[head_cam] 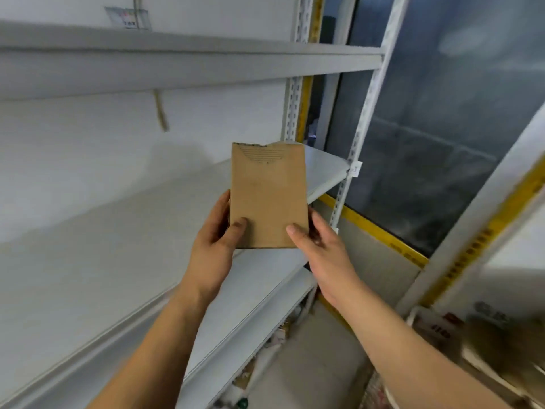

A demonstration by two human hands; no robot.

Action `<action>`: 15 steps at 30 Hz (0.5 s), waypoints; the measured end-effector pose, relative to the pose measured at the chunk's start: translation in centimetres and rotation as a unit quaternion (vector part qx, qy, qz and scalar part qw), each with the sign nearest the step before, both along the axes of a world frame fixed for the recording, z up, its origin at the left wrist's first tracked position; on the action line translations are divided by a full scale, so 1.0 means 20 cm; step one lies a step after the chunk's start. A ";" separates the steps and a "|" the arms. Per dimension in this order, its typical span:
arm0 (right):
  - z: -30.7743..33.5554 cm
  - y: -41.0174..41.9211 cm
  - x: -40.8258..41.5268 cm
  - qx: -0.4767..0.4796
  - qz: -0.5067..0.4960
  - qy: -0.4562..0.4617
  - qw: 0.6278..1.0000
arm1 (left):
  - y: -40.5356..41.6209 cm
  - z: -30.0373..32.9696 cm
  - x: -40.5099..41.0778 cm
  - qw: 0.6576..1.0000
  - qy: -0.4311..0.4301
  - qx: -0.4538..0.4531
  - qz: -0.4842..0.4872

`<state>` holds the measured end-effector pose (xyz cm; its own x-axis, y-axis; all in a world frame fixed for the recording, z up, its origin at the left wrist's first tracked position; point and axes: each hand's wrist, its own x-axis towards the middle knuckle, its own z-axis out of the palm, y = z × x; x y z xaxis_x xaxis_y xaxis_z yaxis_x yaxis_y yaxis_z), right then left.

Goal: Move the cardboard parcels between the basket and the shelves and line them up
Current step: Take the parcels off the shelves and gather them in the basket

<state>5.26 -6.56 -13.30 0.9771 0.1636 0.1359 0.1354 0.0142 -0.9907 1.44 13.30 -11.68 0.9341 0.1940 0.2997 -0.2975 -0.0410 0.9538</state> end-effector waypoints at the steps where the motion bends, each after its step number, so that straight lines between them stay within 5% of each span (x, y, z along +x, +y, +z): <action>1: -0.02 -0.09 -0.01 -0.002 -0.022 0.010 1.000 | -0.08 -0.02 0.03 1.000 0.006 -0.001 -0.019; 15: -0.36 -1.42 -0.28 0.008 -0.266 0.111 0.957 | -1.46 -0.39 0.26 0.960 0.153 0.055 -0.229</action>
